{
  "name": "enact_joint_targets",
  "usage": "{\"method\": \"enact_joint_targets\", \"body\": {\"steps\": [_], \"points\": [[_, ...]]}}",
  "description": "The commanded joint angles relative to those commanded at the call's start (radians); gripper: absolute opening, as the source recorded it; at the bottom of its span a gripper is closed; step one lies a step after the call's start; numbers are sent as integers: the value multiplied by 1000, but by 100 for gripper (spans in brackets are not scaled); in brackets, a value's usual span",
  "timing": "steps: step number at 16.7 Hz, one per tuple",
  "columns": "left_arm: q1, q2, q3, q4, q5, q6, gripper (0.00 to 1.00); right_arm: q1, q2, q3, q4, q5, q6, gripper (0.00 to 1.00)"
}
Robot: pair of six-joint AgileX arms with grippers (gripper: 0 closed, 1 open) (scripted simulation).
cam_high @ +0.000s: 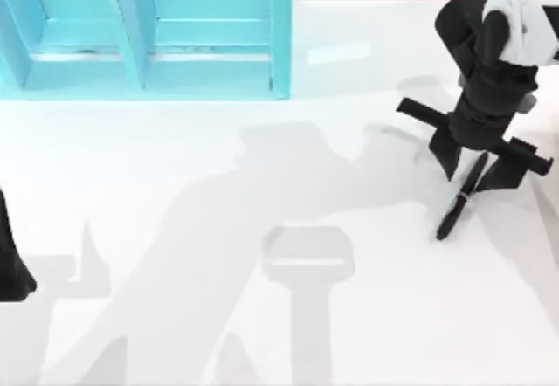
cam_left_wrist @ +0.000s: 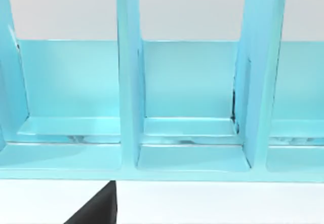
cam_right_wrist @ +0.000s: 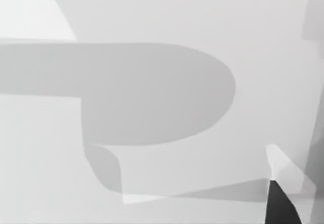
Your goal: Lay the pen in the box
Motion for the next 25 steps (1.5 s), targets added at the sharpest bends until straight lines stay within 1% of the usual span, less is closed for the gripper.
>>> {"method": "enact_joint_targets", "body": {"steps": [1, 2, 5, 10, 12, 19, 22, 25], "points": [[0, 0, 0, 0, 0, 0, 100, 0, 0, 0, 0, 0, 0, 0], [0, 0, 0, 0, 0, 0, 100, -8, -75, 0, -69, 51, -36, 0], [0, 0, 0, 0, 0, 0, 100, -6, -81, 37, -110, 51, -36, 0], [0, 0, 0, 0, 0, 0, 100, -9, -129, 201, -344, 51, -36, 0], [0, 0, 0, 0, 0, 0, 100, -10, -150, 253, -404, 50, -38, 0], [0, 0, 0, 0, 0, 0, 100, -22, -158, 267, -421, 47, -38, 0], [0, 0, 0, 0, 0, 0, 100, -120, -171, 260, -432, 30, -36, 0], [0, 0, 0, 0, 0, 0, 100, -295, -196, 236, -450, 0, -31, 0]]}}
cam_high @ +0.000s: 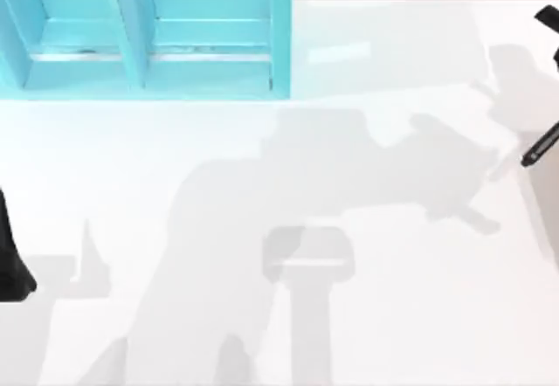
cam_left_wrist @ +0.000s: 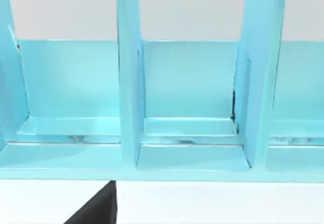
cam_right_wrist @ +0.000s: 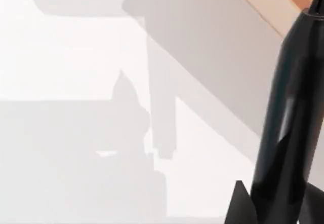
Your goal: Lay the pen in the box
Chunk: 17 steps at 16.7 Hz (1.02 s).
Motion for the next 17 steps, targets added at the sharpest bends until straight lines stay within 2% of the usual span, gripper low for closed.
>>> {"method": "enact_joint_targets", "body": {"steps": [6, 9, 12, 17], "points": [[0, 0, 0, 0, 0, 0, 100, -477, -60, -72, -43, -66, 15, 0], [0, 0, 0, 0, 0, 0, 100, -643, -93, -101, -53, -95, 19, 0], [0, 0, 0, 0, 0, 0, 100, -713, -115, -118, -56, -111, 19, 0], [0, 0, 0, 0, 0, 0, 100, -711, -111, -116, -54, -109, 20, 0]]}}
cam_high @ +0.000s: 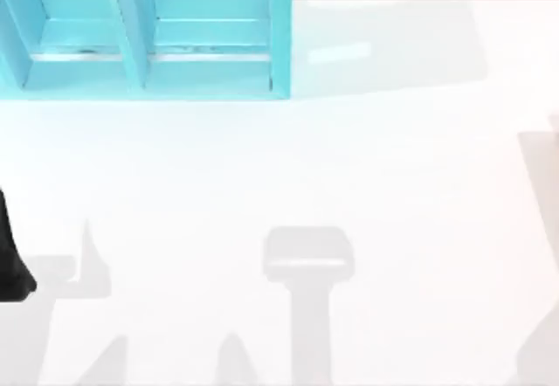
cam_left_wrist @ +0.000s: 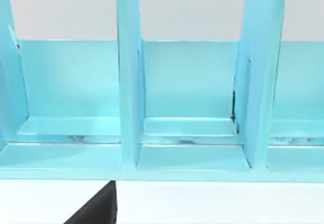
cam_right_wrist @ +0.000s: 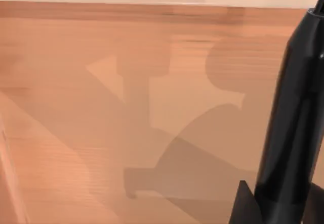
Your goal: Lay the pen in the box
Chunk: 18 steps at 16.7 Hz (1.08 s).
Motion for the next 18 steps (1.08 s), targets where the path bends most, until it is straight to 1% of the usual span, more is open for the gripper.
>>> {"method": "enact_joint_targets", "body": {"steps": [3, 9, 14, 18], "points": [[0, 0, 0, 0, 0, 0, 100, 33, 2, -39, 9, 9, 28, 0], [0, 0, 0, 0, 0, 0, 100, 112, 1, -204, 91, 40, 102, 0], [0, 0, 0, 0, 0, 0, 100, 99, -45, -275, 220, 7, 96, 0], [0, 0, 0, 0, 0, 0, 100, 89, -55, -280, 241, -3, 92, 0]]}}
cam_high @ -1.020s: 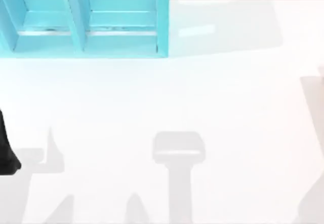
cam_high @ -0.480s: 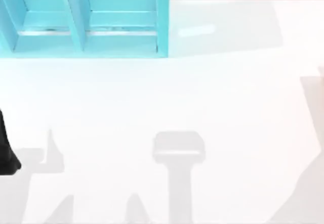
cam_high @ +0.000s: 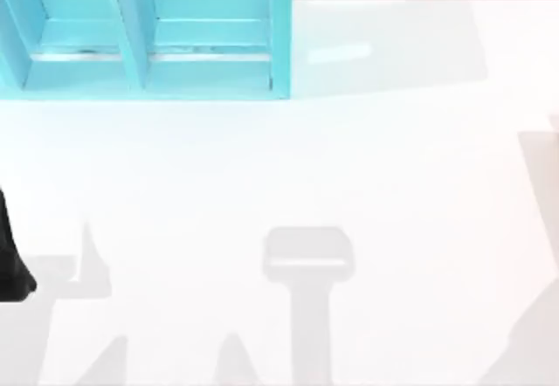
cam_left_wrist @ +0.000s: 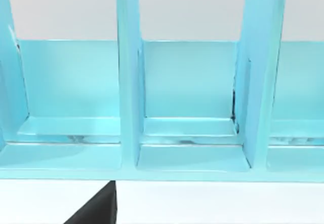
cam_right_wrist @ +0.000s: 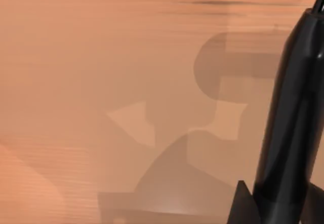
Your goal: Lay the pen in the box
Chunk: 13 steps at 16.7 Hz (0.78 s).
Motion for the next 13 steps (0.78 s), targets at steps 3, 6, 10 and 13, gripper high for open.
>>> {"method": "enact_joint_targets", "body": {"steps": [3, 6, 10, 13], "points": [[0, 0, 0, 0, 0, 0, 100, 0, 0, 0, 0, 0, 0, 15], [0, 0, 0, 0, 0, 0, 100, 0, 0, 0, 0, 0, 0, 38], [0, 0, 0, 0, 0, 0, 100, 0, 0, 0, 0, 0, 0, 68], [0, 0, 0, 0, 0, 0, 100, 0, 0, 0, 0, 0, 0, 90]]}}
